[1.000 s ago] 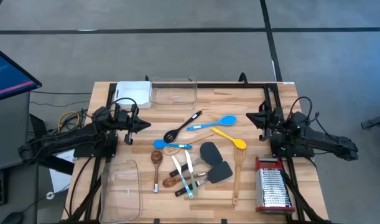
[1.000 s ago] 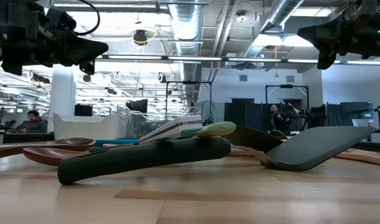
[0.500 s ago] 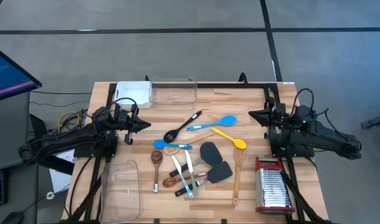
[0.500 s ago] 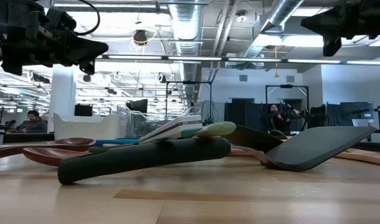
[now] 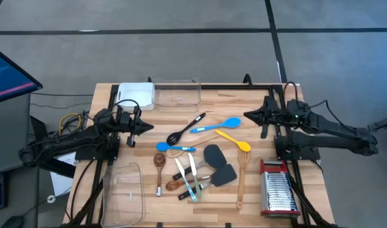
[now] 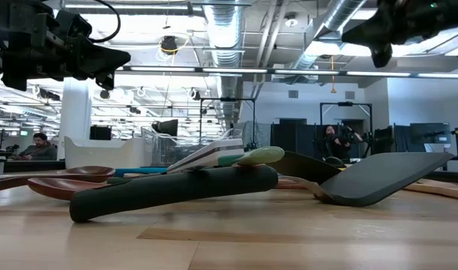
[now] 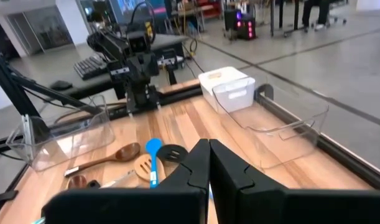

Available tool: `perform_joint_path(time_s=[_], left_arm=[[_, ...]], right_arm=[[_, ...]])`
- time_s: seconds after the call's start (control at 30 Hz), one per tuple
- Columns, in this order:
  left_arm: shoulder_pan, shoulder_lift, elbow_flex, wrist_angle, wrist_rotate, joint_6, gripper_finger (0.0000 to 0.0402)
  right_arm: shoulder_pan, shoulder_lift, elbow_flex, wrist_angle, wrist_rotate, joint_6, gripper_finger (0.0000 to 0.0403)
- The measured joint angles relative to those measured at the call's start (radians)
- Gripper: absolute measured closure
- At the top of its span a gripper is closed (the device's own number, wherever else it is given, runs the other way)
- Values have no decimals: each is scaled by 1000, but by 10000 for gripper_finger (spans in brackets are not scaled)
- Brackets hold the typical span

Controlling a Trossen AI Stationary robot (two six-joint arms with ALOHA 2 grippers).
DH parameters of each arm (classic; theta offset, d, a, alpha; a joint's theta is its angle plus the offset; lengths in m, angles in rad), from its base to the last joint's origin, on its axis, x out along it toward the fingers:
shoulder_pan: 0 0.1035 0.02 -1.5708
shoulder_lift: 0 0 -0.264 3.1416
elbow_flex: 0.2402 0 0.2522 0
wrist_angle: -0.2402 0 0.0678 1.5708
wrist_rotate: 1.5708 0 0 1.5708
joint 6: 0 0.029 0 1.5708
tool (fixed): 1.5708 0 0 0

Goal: Pick & Place Kitchen Items
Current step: Put the yellow serving spoon into the top transparent bin

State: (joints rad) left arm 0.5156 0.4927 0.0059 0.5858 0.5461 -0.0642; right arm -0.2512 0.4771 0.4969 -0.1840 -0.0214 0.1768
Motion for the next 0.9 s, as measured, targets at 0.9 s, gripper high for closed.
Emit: perform_joint_path(time_s=[0.9], left_arm=[[0, 0, 0, 0, 0, 0, 399]], right_arm=[[0, 329, 147, -159, -4, -35, 403]])
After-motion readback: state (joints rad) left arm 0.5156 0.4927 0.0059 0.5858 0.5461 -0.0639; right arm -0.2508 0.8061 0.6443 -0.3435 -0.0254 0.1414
